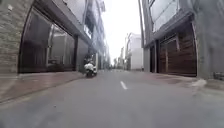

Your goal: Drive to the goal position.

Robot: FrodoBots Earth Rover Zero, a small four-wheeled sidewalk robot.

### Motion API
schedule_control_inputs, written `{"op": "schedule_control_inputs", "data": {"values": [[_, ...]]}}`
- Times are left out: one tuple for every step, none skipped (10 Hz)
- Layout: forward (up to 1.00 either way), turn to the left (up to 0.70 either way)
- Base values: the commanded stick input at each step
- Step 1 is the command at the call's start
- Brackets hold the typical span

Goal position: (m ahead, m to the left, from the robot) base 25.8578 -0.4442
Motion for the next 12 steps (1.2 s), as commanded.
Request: {"op": "schedule_control_inputs", "data": {"values": [[1.0,0.0],[1.0,0.0],[1.0,0.0],[1.0,0.0],[1.0,0.0],[1.0,0.0],[1.0,0.0],[1.0,0.0],[1.0,0.0],[1.0,0.0],[1.0,0.0],[1.0,0.0]]}}
